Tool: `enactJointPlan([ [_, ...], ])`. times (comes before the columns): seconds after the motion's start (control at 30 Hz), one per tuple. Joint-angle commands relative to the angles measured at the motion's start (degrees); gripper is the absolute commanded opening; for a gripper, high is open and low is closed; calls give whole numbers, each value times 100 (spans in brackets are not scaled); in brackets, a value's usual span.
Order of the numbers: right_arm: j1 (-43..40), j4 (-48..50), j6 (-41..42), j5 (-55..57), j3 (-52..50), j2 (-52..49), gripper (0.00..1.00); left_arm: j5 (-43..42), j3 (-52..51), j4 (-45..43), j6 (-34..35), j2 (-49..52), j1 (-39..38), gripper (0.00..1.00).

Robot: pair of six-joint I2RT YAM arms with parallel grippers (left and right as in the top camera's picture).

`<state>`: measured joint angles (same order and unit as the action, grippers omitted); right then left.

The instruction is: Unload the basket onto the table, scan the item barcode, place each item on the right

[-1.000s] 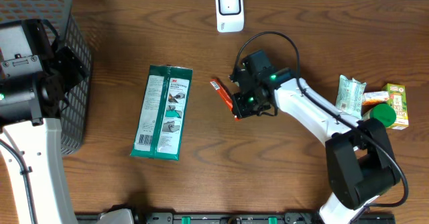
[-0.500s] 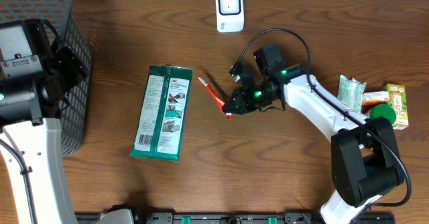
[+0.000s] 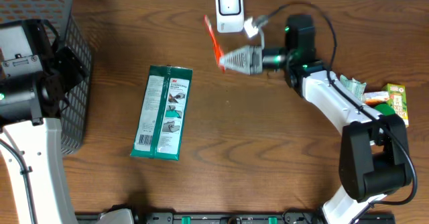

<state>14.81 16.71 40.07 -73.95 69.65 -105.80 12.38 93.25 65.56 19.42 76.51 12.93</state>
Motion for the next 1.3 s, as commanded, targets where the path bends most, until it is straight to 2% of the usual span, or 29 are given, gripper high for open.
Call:
enactJointPlan([
  [0.0,-20,1939,3456,-426,114,90,1,72,39,0,-50,22,17,88],
  [0.07,-101,2765,4245,-168,168,90,1,72,39,0,-50,22,17,88],
  [0.13,-190,2892,4507,57,195,90,1,72,39,-2,-50,22,17,88],
  [0.23,-247,2857,4489,85,192,66,1,72,39,0,-50,22,17,88],
  [0.4,-216,2852,4247,-636,190,66,1,72,39,0,-50,22,17,88],
  [0.57,-101,2277,3545,-1023,24,66,1,72,39,0,-50,22,17,88],
  [0.8,-94,448,1818,-188,-741,66,1,72,39,0,-50,22,17,88],
  [0.97,-98,363,1300,-92,-1381,66,1,74,39,0,-50,22,17,88],
  [1.27,-136,363,1001,-63,-2361,66,1,74,39,0,-50,22,17,88],
])
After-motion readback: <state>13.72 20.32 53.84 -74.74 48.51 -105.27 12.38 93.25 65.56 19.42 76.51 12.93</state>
